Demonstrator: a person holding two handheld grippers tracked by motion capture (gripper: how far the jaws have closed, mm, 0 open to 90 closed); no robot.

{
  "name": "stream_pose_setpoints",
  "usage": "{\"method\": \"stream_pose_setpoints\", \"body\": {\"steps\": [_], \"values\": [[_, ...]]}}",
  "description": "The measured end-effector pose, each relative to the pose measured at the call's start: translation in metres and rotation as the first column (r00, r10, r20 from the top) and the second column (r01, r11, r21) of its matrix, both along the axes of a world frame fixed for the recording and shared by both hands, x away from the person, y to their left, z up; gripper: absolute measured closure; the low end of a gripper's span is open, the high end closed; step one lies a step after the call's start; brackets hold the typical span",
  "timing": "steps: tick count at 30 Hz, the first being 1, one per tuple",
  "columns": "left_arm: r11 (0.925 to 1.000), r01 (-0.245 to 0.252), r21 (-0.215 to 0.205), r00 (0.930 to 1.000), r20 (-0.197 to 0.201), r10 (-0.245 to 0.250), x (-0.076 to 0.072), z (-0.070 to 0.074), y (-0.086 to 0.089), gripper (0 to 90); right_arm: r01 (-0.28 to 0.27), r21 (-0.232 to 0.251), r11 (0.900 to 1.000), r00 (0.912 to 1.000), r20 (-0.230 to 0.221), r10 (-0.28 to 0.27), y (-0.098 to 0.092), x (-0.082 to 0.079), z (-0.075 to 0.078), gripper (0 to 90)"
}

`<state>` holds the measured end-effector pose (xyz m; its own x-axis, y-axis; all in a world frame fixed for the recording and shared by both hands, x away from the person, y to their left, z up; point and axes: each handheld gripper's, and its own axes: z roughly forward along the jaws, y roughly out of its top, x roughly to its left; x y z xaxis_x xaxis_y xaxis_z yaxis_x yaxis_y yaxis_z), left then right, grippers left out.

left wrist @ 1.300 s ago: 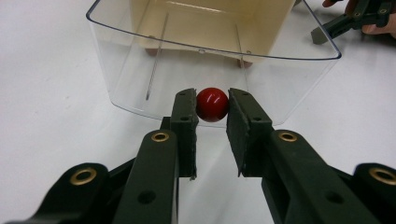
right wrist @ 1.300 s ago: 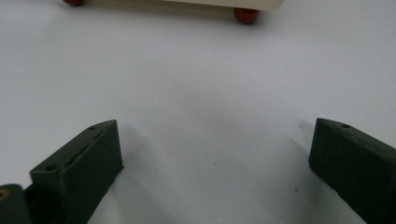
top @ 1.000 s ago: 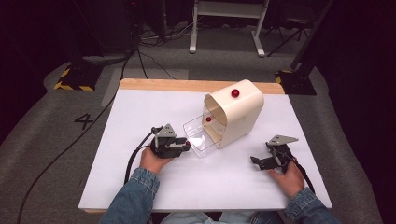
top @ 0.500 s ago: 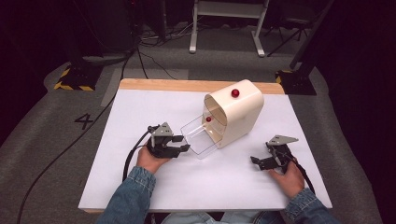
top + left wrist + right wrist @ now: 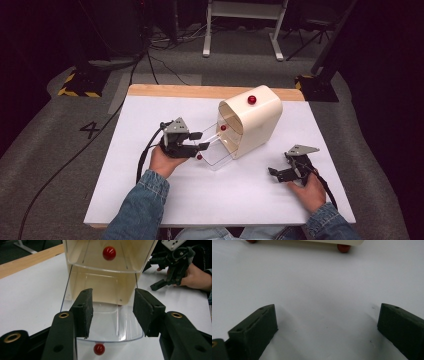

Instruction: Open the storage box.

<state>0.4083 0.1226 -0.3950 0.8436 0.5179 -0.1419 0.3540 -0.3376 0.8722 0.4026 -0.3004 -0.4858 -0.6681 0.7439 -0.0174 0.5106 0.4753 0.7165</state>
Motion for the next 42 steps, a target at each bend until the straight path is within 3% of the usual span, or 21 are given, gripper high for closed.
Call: {"method": "stream_pose_setpoints", "body": {"steps": [10,22,30,34,36,42], "values": [[0.9993,0.024,-0.029,0.9997,0.006,-0.024,0.021,0.008,-0.022,49.3,0.0,-0.001,1.0,1.0,0.0,0.0,0.0,0.0,0.0,2.6],[0.9943,0.05,-0.094,0.9986,0.021,-0.048,0.037,0.002,-0.046,49.3,0.0,-0.002,1.0,1.0,0.001,0.0,0.0,0.0,0.0,2.6],[0.9969,0.01,-0.078,0.9996,0.027,-0.008,0.04,-0.003,-0.046,59.1,0.0,-0.002,1.0,1.0,0.002,0.0,0.0,0.0,0.0,2.6],[0.9969,0.022,-0.076,0.9992,0.036,-0.019,0.039,-0.004,-0.045,72.9,0.001,-0.002,1.0,1.0,0.002,-0.001,0.0,0.0,0.0,2.6],[0.9982,0.018,-0.058,0.9985,0.053,-0.015,0.037,-0.003,-0.046,73.3,0.001,-0.002,1.0,1.0,0.002,-0.001,0.0,0.0,0.0,2.6],[0.9989,0.018,-0.044,0.9985,0.052,-0.016,0.034,-0.002,-0.045,73.5,0.0,-0.002,1.0,1.0,0.003,0.0,0.0,0.0,0.0,2.6]]}}
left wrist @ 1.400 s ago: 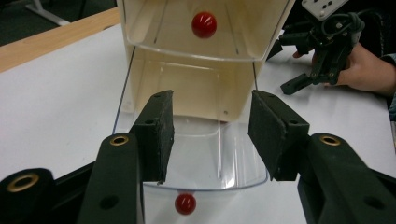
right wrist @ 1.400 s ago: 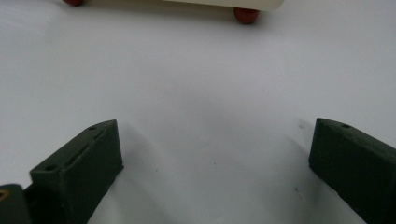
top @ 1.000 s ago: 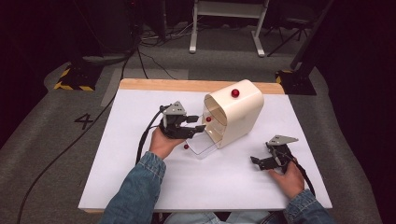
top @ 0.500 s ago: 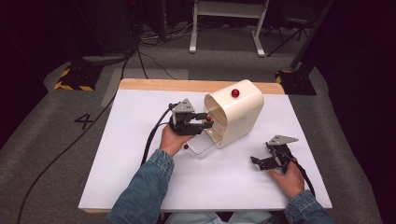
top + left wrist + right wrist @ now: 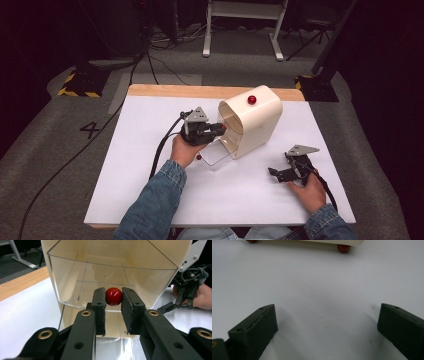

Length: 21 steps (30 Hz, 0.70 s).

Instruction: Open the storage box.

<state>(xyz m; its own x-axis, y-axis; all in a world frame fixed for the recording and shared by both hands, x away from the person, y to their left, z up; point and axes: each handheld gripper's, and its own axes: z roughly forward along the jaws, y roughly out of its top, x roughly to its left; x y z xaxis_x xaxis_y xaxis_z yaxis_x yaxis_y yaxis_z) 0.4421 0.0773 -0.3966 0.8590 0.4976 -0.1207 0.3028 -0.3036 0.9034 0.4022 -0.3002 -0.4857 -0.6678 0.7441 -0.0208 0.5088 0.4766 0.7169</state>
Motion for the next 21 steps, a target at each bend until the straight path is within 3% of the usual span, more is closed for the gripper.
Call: {"method": "stream_pose_setpoints", "body": {"steps": [21], "values": [[0.9988,-0.041,0.026,0.9988,0.028,0.04,-0.037,0.003,0.041,73.6,0.0,0.002,1.0,1.0,-0.001,0.0,0.0,0.0,0.0,2.6]]}}
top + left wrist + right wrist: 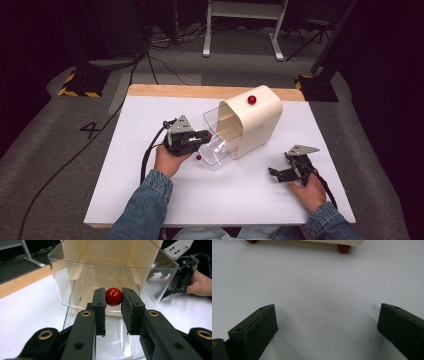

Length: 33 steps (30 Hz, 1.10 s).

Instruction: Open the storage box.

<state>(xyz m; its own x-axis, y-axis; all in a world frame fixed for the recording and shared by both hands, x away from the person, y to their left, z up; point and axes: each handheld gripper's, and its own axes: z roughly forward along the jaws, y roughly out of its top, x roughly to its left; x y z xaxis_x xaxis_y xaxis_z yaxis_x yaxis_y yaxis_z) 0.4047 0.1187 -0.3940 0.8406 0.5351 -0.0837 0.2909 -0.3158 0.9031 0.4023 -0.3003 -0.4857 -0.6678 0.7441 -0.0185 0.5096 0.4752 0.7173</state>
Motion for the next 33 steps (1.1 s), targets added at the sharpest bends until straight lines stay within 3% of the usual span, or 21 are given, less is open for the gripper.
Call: {"method": "stream_pose_setpoints", "body": {"steps": [10,19,33], "values": [[0.9998,-0.02,-0.003,0.9998,0.003,0.02,-0.013,-0.002,0.019,73.5,-0.001,0.001,1.0,1.0,-0.001,0.001,0.0,0.0,0.0,2.7],[0.9994,-0.034,-0.001,0.9994,-0.001,0.034,-0.015,-0.005,0.021,68.9,0.0,0.002,1.0,1.0,-0.003,0.0,0.0,0.0,0.0,2.7],[0.9993,-0.028,0.025,0.9979,-0.058,0.029,-0.016,-0.014,0.026,58.5,-0.001,0.002,1.0,1.0,-0.002,0.001,0.0,0.0,0.0,2.7]]}}
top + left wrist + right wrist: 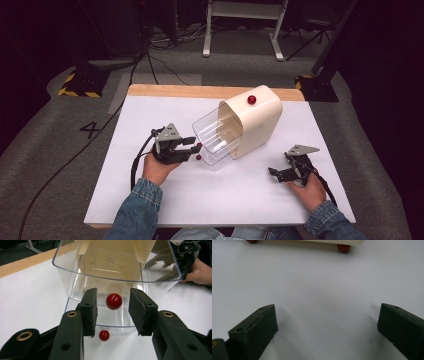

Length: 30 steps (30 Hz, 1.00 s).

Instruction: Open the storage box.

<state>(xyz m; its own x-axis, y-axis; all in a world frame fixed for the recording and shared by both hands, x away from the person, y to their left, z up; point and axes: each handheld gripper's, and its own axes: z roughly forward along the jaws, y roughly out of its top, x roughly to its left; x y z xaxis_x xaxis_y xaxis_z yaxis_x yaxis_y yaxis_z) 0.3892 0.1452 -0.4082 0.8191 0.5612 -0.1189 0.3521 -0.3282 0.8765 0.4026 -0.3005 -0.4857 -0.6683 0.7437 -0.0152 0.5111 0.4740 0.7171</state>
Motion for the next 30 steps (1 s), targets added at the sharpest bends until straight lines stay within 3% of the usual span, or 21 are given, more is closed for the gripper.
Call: {"method": "stream_pose_setpoints", "body": {"steps": [7,14,21,30], "values": [[0.9998,-0.018,0.009,0.9998,0.001,0.018,-0.006,0.002,0.007,52.8,0.0,0.0,1.0,1.0,0.0,0.0,0.0,0.0,0.0,2.7],[0.9968,-0.045,0.066,0.9987,0.025,0.044,-0.028,0.014,0.023,45.4,0.0,0.001,1.0,1.0,-0.001,0.0,0.0,0.0,0.0,2.7],[0.9882,-0.088,0.125,0.9958,0.036,0.084,-0.046,0.015,0.047,42.2,0.0,0.0,1.0,1.0,-0.001,0.0,0.0,0.0,0.0,2.7],[0.9747,-0.122,0.187,0.9923,0.002,0.124,-0.046,0.004,0.067,38.7,0.0,0.0,1.0,1.0,0.0,0.0,0.0,0.0,0.0,2.7]]}}
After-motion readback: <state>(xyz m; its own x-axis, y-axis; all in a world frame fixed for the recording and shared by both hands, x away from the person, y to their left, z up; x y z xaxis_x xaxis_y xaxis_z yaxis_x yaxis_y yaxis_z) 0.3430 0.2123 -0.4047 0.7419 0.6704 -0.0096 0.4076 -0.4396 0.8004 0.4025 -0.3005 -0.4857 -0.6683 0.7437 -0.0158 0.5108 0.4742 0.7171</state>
